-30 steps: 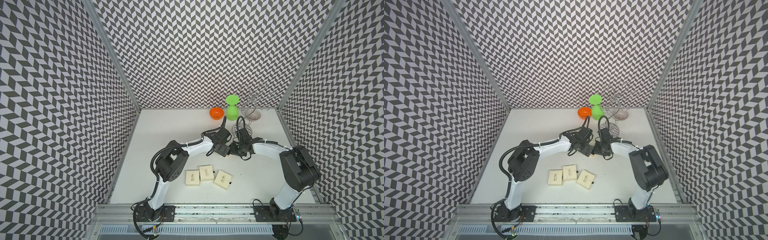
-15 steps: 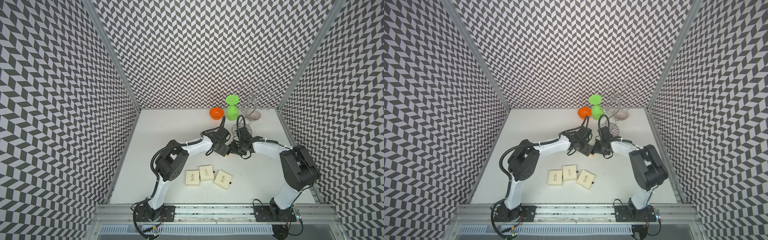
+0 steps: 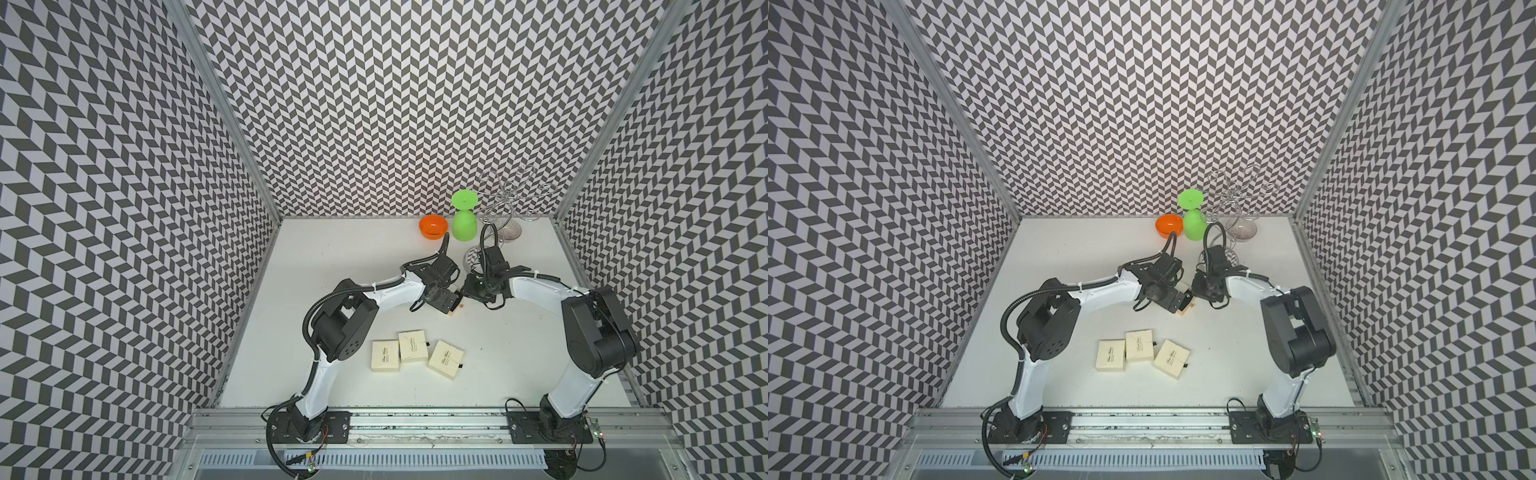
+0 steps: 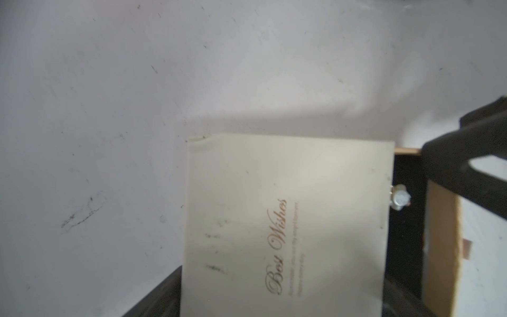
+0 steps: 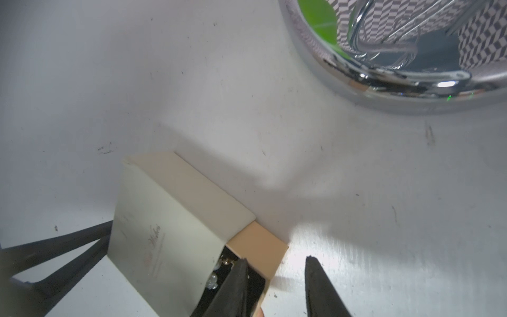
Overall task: Take out the earrings from the drawer-style jewelry box
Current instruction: Open the drawer in the jewelry box.
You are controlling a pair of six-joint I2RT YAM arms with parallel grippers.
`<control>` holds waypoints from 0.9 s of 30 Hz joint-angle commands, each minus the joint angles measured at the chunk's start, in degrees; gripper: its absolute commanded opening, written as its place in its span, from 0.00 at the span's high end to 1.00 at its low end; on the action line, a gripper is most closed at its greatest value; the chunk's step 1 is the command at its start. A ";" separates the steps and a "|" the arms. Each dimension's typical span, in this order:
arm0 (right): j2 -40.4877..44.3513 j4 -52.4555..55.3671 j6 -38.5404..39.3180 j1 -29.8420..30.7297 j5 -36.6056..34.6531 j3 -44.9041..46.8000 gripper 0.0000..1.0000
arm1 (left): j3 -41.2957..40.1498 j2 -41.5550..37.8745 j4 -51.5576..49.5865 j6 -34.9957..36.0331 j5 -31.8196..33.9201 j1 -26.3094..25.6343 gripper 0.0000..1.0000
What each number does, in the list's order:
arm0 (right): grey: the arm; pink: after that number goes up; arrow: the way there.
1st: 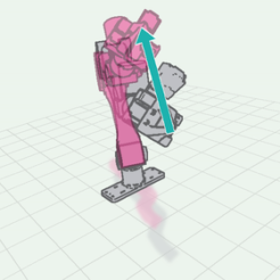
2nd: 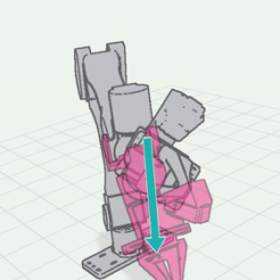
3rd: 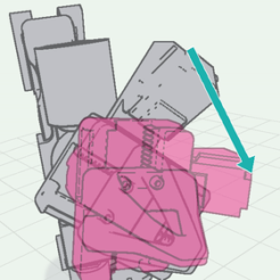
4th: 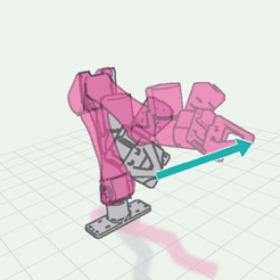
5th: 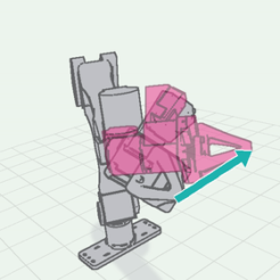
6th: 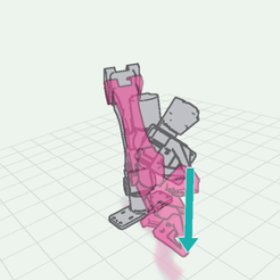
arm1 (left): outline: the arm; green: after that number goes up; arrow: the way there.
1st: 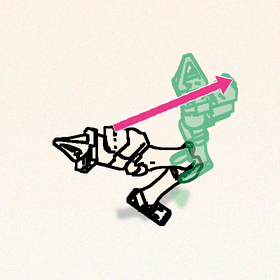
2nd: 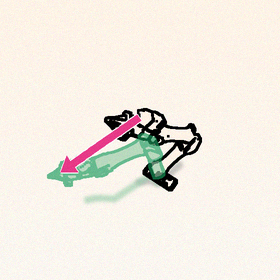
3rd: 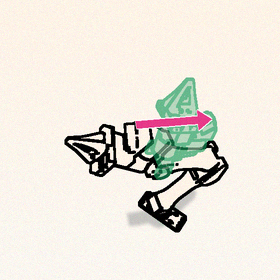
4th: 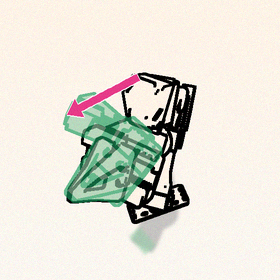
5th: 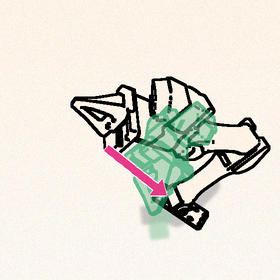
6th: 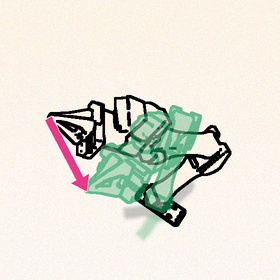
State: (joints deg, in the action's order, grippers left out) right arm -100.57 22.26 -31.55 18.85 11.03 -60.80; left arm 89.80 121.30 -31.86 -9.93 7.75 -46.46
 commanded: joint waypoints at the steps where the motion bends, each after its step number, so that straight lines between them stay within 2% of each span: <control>1: -0.94 -0.64 -0.54 0.24 0.19 1.13 0.64 | -0.43 1.38 -2.23 0.35 0.92 0.28 0.01; 16: 0.33 1.06 0.61 0.47 -3.37 6.49 0.65 | -0.41 1.15 -1.79 -1.31 -3.54 2.15 0.03; 21: 1.10 2.74 1.60 0.40 -6.48 6.66 0.65 | -0.76 0.96 -1.58 -2.08 -4.80 3.46 0.08; 27: 2.29 5.03 2.88 0.47 -11.12 6.66 0.65 | -1.25 0.78 -1.16 -2.87 -5.37 4.71 0.08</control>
State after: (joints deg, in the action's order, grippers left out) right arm -99.15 19.66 -30.41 19.88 7.35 -56.07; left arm 89.47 121.36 -32.14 -10.41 0.80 -43.83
